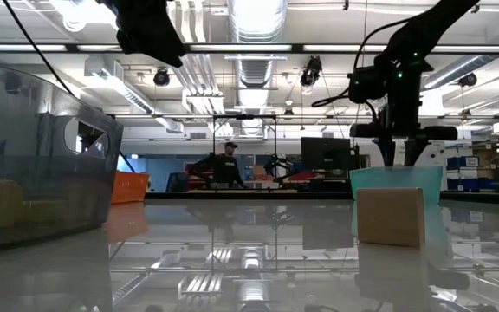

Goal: Sort & place blocks by color
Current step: Put the red block into the green bin, then put the brown block into the orange bin

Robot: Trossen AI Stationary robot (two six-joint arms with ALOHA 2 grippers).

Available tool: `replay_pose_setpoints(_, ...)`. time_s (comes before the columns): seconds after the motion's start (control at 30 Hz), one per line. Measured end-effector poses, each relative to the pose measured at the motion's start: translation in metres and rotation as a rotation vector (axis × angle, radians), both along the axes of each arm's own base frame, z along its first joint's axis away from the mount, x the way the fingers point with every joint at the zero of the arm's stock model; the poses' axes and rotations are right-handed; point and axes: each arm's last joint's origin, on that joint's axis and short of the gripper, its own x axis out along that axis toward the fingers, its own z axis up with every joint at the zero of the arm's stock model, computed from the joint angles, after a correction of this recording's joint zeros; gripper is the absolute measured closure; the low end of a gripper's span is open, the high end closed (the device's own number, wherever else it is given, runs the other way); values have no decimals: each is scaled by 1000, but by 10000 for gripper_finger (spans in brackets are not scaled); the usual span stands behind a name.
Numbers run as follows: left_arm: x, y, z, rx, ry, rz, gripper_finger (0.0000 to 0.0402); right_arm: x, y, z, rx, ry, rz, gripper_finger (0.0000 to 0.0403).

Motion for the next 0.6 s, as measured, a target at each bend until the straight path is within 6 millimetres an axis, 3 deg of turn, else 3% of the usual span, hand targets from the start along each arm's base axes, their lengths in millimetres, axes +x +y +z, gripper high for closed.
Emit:
replay_pose_setpoints(0.33, 0, 0, 0, 0, 0, 2, 224, 0, -1, 1, -23, 10, 5, 246)
replay_pose_setpoints(0.6, 0, 0, 0, -2, -1, 3, 224, 0, -1, 3, -22, -3, 6, 249)
